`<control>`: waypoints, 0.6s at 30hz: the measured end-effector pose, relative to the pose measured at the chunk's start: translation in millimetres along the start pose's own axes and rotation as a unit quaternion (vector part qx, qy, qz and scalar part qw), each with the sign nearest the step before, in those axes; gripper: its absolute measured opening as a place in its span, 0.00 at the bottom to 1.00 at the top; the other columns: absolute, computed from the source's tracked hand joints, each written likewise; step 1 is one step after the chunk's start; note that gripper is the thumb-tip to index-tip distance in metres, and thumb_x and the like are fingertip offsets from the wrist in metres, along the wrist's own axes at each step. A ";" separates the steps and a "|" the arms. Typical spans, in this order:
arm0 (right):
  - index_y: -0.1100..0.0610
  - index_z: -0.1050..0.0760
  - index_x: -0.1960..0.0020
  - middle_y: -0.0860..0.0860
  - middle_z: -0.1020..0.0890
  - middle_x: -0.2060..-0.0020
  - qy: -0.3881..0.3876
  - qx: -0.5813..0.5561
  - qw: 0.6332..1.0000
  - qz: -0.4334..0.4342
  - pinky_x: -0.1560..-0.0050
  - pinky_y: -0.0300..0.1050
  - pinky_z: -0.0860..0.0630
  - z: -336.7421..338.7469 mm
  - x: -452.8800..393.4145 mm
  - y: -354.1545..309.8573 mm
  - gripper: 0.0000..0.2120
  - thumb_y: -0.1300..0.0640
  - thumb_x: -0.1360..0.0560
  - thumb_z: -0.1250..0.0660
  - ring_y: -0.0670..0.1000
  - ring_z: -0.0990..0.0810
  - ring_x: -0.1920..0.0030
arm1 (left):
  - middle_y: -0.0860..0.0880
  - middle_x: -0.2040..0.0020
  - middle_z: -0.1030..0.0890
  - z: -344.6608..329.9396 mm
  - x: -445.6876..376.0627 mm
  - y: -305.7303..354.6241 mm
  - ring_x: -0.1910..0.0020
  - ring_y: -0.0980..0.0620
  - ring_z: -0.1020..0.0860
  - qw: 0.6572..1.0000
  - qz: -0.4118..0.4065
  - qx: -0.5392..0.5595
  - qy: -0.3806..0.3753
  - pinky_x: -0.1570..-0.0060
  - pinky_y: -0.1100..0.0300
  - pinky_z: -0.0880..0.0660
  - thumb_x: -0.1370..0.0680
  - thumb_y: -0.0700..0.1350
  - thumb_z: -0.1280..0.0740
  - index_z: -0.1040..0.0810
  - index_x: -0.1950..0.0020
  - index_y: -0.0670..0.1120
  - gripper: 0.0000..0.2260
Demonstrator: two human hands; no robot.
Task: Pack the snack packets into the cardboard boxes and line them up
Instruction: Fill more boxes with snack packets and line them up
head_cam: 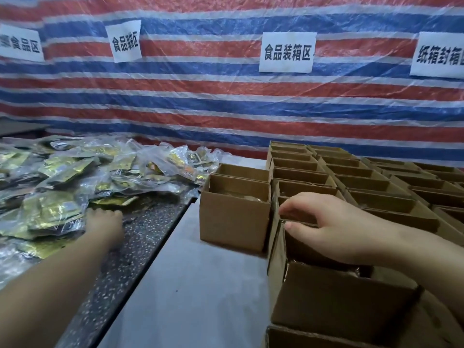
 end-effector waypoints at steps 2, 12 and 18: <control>0.37 0.29 0.33 0.29 0.29 0.48 -0.013 0.008 1.000 0.017 0.54 0.25 0.32 -3.4 -3.1 0.6 0.15 0.43 0.20 0.37 0.29 0.30 0.46 | 0.50 0.37 0.21 -8.3 0.3 -4.0 0.38 0.49 0.24 1.000 -0.007 -0.010 -0.001 0.34 0.52 0.30 0.21 0.45 0.40 0.25 0.36 0.50 0.15; 0.38 0.28 0.35 0.33 0.26 0.47 -0.028 -0.027 0.999 0.032 0.55 0.29 0.28 -10.7 9.9 -20.1 0.13 0.44 0.19 0.37 0.34 0.26 0.45 | 0.50 0.61 0.22 23.8 50.3 -24.2 0.63 0.52 0.28 0.942 -0.023 0.262 0.206 0.69 0.59 0.36 0.22 0.36 0.40 0.29 0.59 0.49 0.09; 0.41 0.26 0.36 0.35 0.25 0.50 -0.048 -0.045 0.997 0.038 0.56 0.32 0.26 -21.1 31.3 -38.3 0.12 0.45 0.19 0.37 0.38 0.24 0.48 | 0.52 0.61 0.24 28.8 123.2 13.8 0.64 0.55 0.26 0.884 -0.076 0.402 0.226 0.68 0.58 0.28 0.18 0.53 0.42 0.31 0.60 0.51 0.12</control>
Point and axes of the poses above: each hand's wrist, its own x-axis away from the middle knuckle, its own z-axis out of the back of the hand, y = z × x, the point moved 5 cm from there along -x, towards the middle knuckle
